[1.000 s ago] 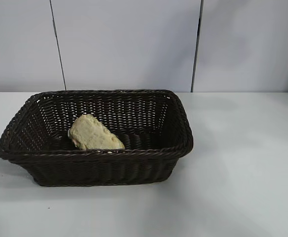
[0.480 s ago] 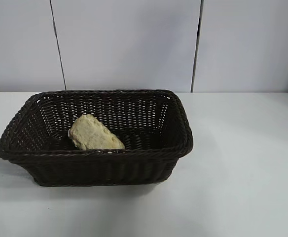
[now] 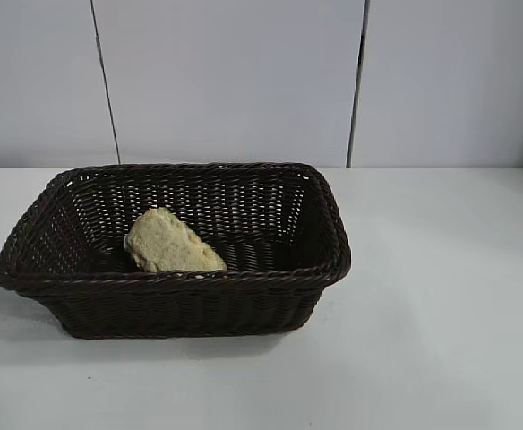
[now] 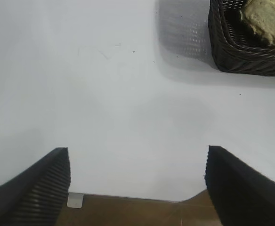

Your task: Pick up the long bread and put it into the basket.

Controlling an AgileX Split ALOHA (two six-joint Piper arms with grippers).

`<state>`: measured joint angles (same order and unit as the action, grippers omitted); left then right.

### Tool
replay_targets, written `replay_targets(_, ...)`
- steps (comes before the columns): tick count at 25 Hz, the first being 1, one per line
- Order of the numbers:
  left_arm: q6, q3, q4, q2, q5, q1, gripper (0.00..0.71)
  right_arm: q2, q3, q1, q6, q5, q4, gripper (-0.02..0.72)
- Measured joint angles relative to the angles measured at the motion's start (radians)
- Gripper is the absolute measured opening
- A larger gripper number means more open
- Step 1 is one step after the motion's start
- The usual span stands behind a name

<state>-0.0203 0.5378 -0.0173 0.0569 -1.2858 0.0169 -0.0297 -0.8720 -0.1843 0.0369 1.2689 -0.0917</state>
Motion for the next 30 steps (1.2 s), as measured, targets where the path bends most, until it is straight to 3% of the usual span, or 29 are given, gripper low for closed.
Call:
replay_targets(13, 0.000, 0.000, 0.000, 0.000, 0.000, 0.000, 0.571, 0.002, 0.340, 0.015, 0.048, 0.000, 0.029, 0.495)
replay_targets(21, 0.000, 0.000, 0.000, 0.000, 0.000, 0.000, 0.571, 0.004, 0.345, 0.020, 0.053, 0.000, 0.037, 0.495)
replay_targets(30, 0.000, 0.000, 0.000, 0.000, 0.000, 0.000, 0.571, 0.004, 0.345, 0.116, 0.053, 0.000, 0.038, 0.495)
